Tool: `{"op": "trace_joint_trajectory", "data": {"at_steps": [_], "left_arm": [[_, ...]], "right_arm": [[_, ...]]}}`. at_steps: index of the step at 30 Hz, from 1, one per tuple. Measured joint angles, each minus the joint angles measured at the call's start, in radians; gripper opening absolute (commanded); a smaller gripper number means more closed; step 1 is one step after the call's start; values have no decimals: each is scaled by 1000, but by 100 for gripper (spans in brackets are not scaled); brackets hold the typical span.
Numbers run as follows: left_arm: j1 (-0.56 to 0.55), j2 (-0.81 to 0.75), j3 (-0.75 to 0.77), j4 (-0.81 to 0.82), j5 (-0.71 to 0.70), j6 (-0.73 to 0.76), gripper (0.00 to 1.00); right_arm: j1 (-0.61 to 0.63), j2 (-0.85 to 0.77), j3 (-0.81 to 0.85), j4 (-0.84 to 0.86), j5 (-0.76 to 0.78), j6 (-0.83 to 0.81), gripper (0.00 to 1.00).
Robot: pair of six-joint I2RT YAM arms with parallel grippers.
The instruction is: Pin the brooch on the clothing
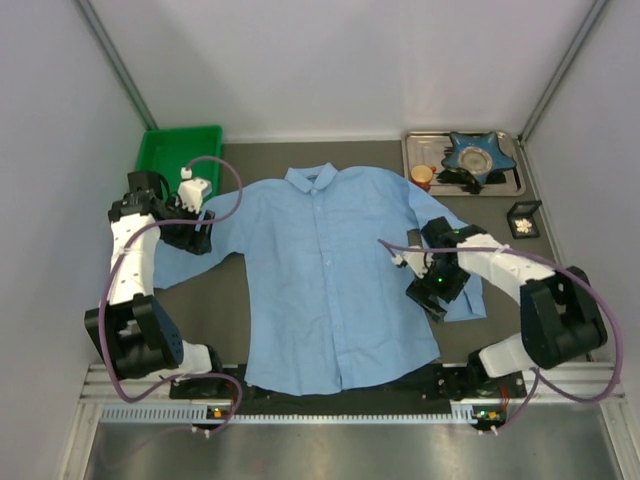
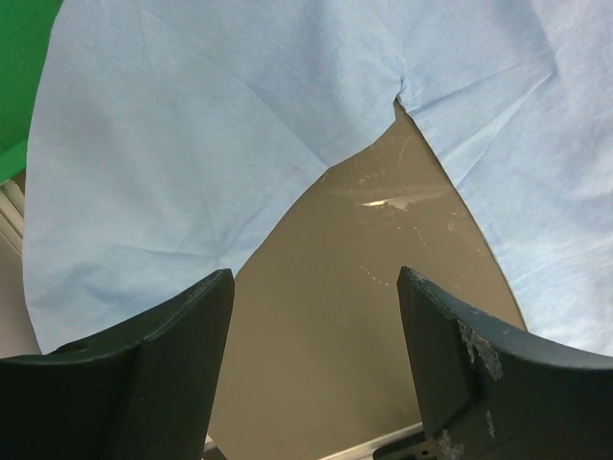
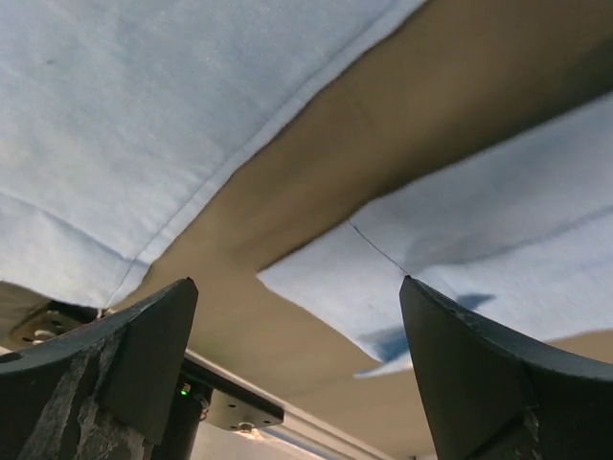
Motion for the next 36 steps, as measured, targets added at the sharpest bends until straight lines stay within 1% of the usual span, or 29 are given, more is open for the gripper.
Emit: {"op": "trace_joint_trajectory", "data": {"at_steps": [1,4,5,6,7,8,10,12,15,17,20,23,26,29,33,34,36], "left_arm": [[0,0,0,3,0,-2,76],[0,-1,0,19,0,-9,75],[0,-1,0,24,0,-12,75],[0,-1,0,29,0,-15,75],[0,-1,0,32,1,-17,75],[0,-1,0,35,4,-22,75],[0,-1,0,41,11,-29,75],[-1,-1,0,50,26,-33,74],[-9,3,0,65,40,-35,72],[-22,13,0,78,48,-38,71],[-56,32,0,95,51,-46,71],[-98,44,-7,124,51,-59,69],[-142,54,-27,158,52,-72,67],[-190,63,-69,201,51,-80,63],[-256,99,-119,231,43,-82,57],[-273,112,-128,236,39,-81,54],[-294,138,-145,248,33,-81,53]], "right_arm": [[14,23,-13,17,12,6,86],[32,92,-30,50,72,26,69],[33,97,-30,59,89,38,52],[33,97,-30,65,101,45,41],[33,97,-31,73,117,47,27],[32,98,-31,90,144,60,0],[30,90,-31,103,164,69,0],[25,53,-14,82,154,88,0],[5,-64,65,50,119,93,0],[-50,-167,151,44,84,92,0],[-195,-279,315,26,20,83,0],[-382,-308,460,-2,-39,81,0],[-529,-266,552,-57,-87,84,0],[-618,-172,604,-108,-126,98,0],[-649,-42,605,-146,-150,122,0],[-649,-20,605,-152,-154,127,0],[-649,16,606,-163,-167,135,0]]}}
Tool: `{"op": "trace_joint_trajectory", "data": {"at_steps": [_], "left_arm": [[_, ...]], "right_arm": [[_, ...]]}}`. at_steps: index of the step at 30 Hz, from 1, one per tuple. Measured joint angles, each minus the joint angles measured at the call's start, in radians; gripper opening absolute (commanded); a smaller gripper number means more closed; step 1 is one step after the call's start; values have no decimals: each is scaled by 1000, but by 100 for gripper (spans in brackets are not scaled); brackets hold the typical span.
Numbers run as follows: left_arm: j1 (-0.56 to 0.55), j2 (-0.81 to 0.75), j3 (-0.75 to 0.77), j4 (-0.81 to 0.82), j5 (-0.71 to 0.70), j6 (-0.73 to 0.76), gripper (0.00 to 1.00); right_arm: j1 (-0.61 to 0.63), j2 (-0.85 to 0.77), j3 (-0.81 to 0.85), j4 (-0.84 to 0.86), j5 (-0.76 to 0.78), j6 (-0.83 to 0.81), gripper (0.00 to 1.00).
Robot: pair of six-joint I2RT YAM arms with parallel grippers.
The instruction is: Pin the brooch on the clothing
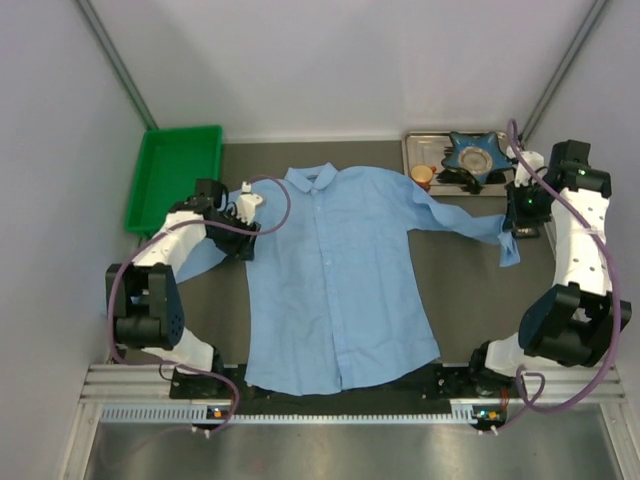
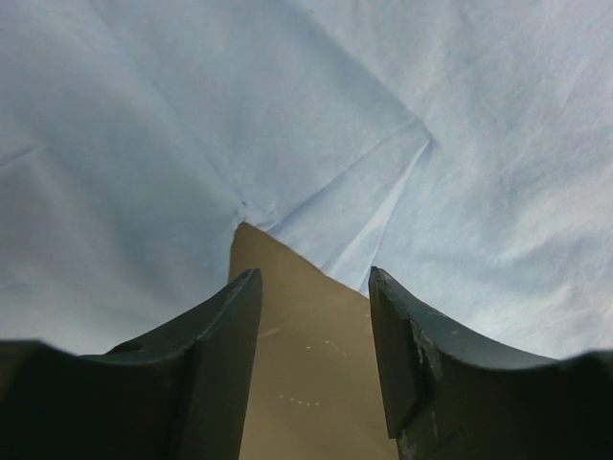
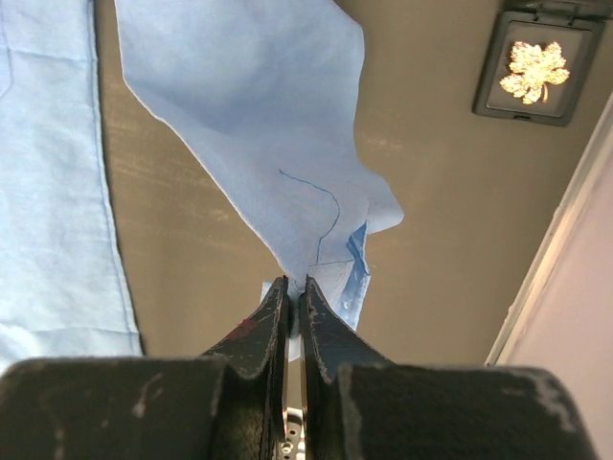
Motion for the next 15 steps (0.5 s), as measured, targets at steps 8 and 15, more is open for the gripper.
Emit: {"op": "trace_joint_trajectory", "data": {"at_steps": [8,15], "left_arm": [[-88,28,-11,94,47,-1,66],[-417,180,215,312,56,-50,66]], "right_arm": [[0,22,139,-24,-91,17,0],[0,6,163,-23,-144,68,0]]}}
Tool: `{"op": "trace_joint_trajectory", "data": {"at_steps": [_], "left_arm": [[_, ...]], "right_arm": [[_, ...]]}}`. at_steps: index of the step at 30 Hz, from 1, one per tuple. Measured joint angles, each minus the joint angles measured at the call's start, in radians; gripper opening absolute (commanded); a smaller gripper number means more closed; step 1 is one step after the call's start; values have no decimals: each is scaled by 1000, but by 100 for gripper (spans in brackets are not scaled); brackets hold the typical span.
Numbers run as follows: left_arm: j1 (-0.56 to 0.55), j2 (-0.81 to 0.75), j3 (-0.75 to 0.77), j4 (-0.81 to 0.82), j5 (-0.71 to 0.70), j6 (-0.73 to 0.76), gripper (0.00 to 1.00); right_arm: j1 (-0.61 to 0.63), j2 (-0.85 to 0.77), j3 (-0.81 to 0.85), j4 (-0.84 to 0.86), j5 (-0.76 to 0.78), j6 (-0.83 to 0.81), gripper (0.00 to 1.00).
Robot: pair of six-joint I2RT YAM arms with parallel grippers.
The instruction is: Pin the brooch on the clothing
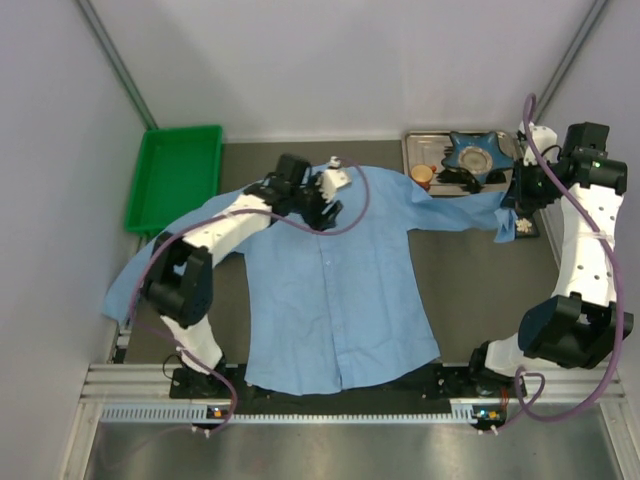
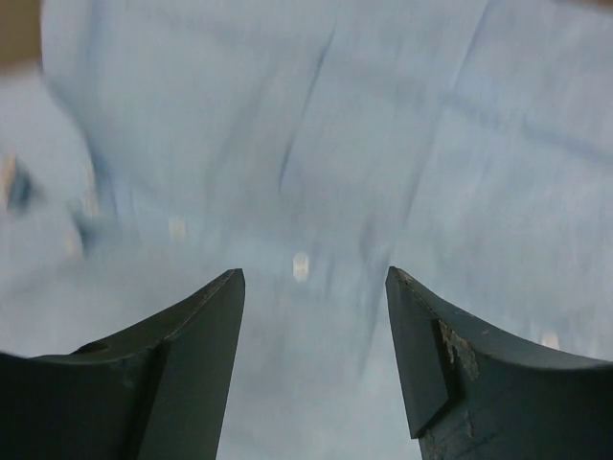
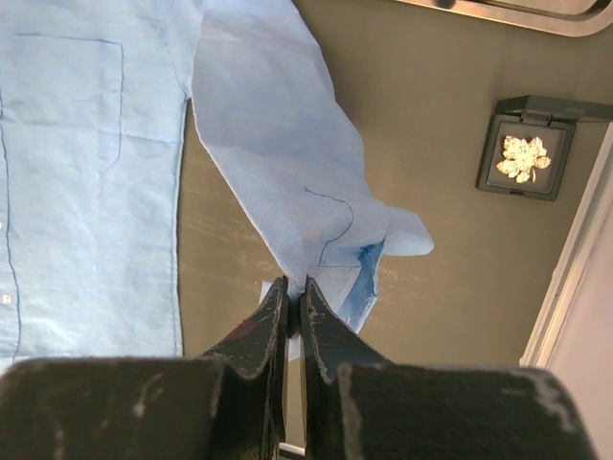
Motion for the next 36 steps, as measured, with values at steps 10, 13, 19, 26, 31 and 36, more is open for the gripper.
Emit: {"op": "trace_joint_trajectory", "data": {"at_steps": [10,13,19,26,31,36], "left_arm": [[-306,437,298,329,-38,35,56],[-325,515,325,386,-44,59,56],[-340,625,410,444,-73,115,56],[-357,657,452,484,-60,158,54],[-374,672,467,517,-39,163,52],[-391,706,484,536,-47,175,43]], "right_arm": [[0,-1,1,-3,17,47,0],[0,-1,1,-3,24,55,0],[0,-1,1,-7,27,74,0],[0,-1,1,-20,29,92,0],[0,-1,1,-25,29,101,0],[0,1,5,-30,30,108,0]]}}
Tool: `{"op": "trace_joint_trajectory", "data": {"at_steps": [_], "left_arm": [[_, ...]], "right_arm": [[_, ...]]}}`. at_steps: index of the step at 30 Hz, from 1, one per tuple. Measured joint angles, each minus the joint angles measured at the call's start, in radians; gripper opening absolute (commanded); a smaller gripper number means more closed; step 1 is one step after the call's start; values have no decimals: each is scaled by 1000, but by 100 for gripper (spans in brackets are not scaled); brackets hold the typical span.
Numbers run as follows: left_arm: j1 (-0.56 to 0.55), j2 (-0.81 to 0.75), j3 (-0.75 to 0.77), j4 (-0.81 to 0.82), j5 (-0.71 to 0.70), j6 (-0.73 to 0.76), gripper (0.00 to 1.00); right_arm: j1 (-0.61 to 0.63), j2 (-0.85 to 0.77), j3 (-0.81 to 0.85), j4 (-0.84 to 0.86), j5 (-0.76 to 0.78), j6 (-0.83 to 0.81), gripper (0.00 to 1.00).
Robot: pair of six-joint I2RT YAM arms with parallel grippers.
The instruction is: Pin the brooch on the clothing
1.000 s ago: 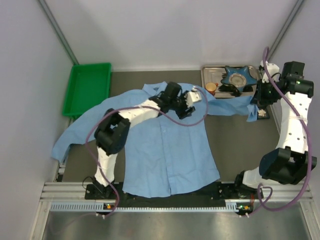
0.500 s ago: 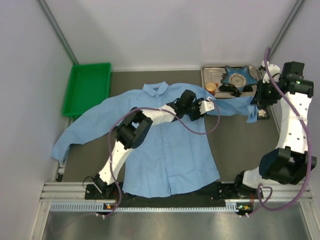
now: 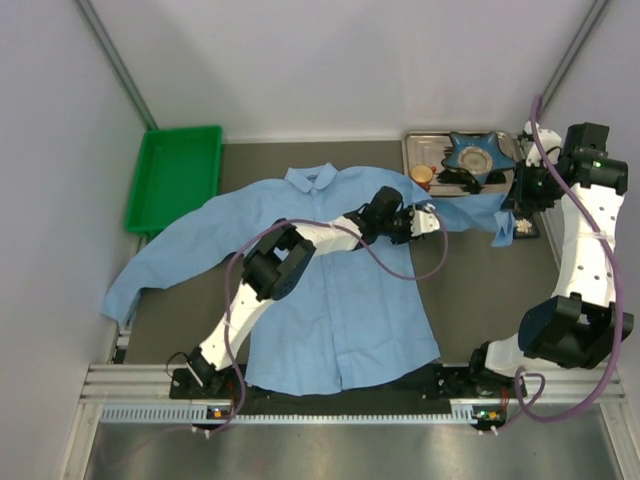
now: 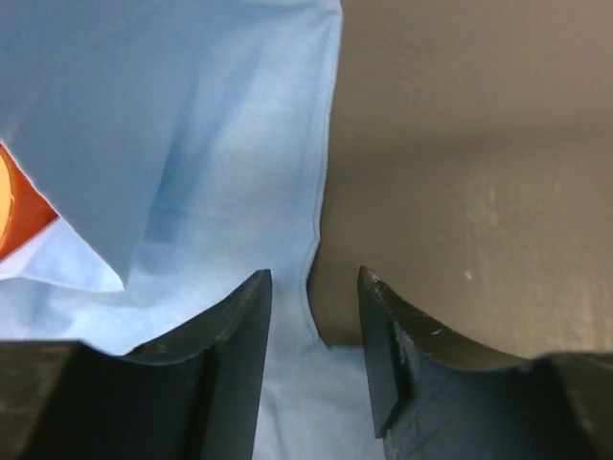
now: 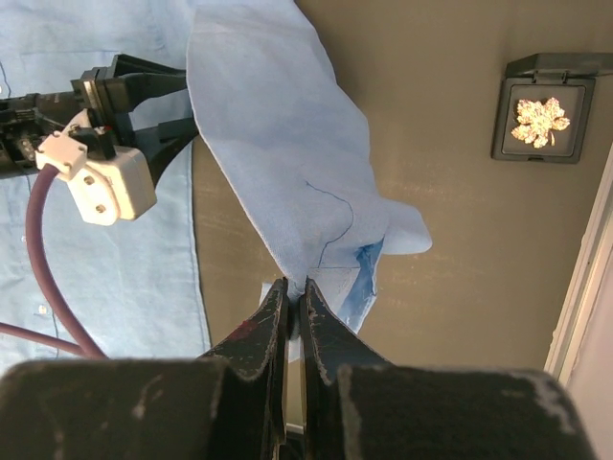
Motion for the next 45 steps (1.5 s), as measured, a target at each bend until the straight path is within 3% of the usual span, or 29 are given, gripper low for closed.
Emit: {"op": "trace_joint_trajectory", "data": {"at_steps": [4,5,6,8,25,37,45], "left_arm": [[-11,39,40,25,-35,29,27],[-13,41,40,30,-38,32,21],[-14,41,40,28,-48,39,9],[-14,42,40,27,-58,44,0],[15,-140,-301,182,-11,84,0],[34,-158,-326,210,27,61,0],[35,-158,-332,223,32,53,0]], "right_arm": [[0,4,13,-2,7,6,0],[0,5,13,-2,11,7,0],[0,6,14,-2,20,8,0],[0,12,14,-3,42,8,0],[-66,175,9,77,255,-32,0],[-77,174,-322,273,433,-164,0],[-98,174,-411,362,504,-241,0]]}}
